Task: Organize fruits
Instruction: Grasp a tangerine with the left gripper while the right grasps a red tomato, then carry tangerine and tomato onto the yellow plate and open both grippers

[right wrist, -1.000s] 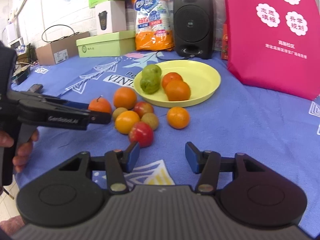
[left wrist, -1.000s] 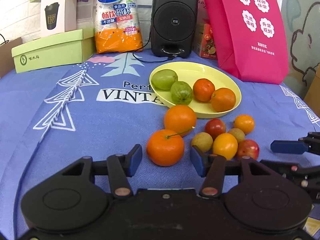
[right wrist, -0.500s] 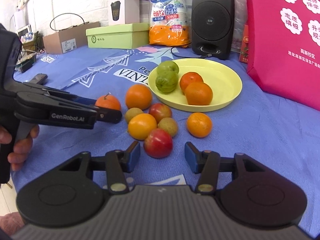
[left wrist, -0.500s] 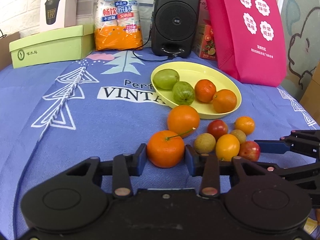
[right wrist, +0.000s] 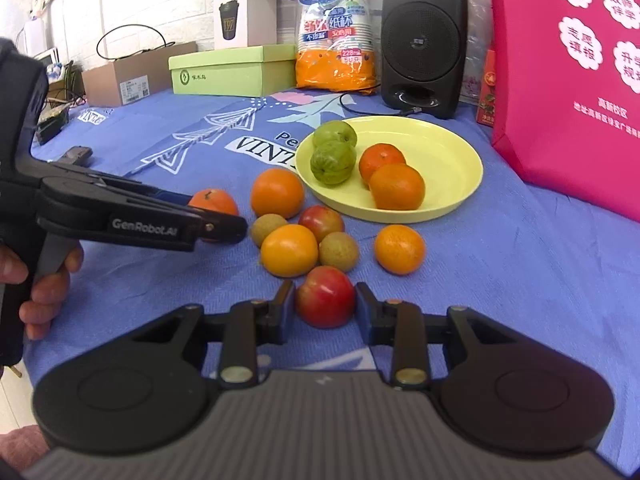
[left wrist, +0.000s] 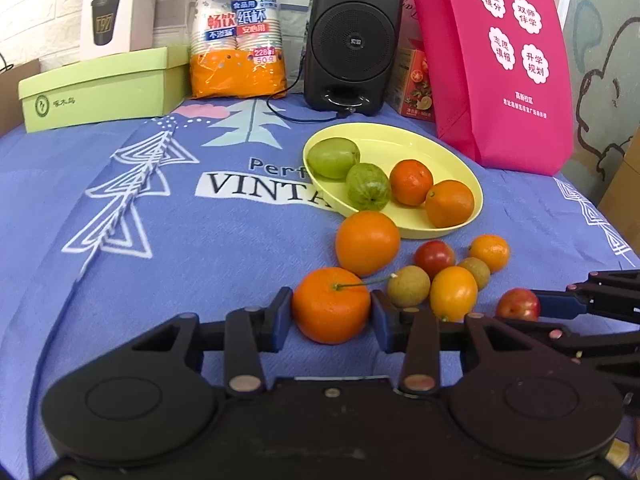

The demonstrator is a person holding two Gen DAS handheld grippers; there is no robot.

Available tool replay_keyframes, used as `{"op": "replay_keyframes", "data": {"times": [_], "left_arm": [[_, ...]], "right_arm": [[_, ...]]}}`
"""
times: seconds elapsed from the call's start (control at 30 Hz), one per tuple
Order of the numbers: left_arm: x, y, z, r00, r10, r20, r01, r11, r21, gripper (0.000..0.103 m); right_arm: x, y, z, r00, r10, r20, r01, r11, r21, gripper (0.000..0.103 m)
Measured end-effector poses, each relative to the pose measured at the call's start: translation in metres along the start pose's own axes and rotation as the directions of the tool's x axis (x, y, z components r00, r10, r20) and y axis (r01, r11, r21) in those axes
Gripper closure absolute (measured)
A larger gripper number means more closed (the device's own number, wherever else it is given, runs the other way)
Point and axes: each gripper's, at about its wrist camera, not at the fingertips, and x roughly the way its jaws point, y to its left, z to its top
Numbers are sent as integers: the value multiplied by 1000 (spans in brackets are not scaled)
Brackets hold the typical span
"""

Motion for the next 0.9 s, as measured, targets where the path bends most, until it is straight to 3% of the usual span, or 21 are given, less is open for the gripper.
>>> {"op": "replay_keyframes", "data": {"times": [0.37, 0.9], "left_arm": [[-38, 3, -12, 1000, -3, 13, 3, 1000, -13, 63], [-41, 6, -17, 1000, -10, -1, 10, 1000, -18, 63]], "right_arm": [[-18, -6, -6, 1000, -7, 16, 7, 1000, 22, 72], [-16, -6, -13, 1000, -20, 6, 20, 999, 33, 72]]}}
